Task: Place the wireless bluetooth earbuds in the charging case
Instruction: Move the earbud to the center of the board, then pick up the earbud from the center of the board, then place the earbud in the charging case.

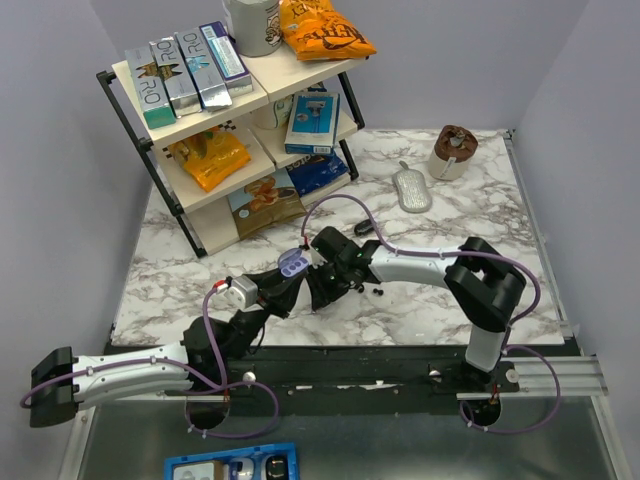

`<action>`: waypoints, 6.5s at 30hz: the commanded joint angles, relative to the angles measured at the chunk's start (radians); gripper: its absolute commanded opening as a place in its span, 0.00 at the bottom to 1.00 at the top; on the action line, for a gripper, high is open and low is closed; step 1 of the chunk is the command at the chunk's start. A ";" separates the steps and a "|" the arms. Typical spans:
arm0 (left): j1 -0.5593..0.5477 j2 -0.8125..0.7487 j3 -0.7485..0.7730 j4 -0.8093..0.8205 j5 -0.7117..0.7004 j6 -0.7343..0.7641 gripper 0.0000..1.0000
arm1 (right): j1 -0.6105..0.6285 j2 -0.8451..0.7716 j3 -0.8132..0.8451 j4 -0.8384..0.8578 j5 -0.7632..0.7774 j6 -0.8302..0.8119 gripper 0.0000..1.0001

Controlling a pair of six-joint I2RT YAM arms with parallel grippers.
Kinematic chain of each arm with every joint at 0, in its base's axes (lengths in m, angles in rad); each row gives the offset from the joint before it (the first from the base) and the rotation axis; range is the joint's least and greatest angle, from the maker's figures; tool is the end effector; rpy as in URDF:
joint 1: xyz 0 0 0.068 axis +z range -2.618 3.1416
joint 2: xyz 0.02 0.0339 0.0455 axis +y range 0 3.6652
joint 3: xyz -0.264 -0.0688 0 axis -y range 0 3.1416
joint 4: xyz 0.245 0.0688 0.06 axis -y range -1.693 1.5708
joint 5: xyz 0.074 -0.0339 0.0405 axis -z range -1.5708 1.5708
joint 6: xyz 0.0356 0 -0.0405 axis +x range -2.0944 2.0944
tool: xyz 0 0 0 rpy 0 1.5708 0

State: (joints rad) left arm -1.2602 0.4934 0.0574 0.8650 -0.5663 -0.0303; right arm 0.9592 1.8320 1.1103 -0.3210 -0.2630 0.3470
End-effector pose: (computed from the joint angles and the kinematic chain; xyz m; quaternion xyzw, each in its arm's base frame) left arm 0.0578 -0.1175 0.2327 0.1073 0.5594 -0.3653 0.7363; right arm 0.2028 0.3053 0.1581 -0.3210 0.9022 0.2577 0.1286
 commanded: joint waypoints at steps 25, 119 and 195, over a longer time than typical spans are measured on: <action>-0.011 0.014 -0.085 0.003 -0.030 -0.006 0.00 | -0.056 -0.157 -0.044 -0.078 0.546 0.530 0.01; -0.038 0.080 -0.076 0.034 -0.078 0.020 0.00 | -0.140 0.012 0.135 -0.112 0.307 -0.066 0.43; 0.105 0.240 0.044 0.081 0.348 -0.129 0.00 | 0.174 -0.836 -0.110 -0.075 1.080 -0.564 0.00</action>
State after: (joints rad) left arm -1.2274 0.6987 0.0574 0.9180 -0.4789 -0.0845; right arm 1.0615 1.1179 1.0630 -0.4938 0.6258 -0.0292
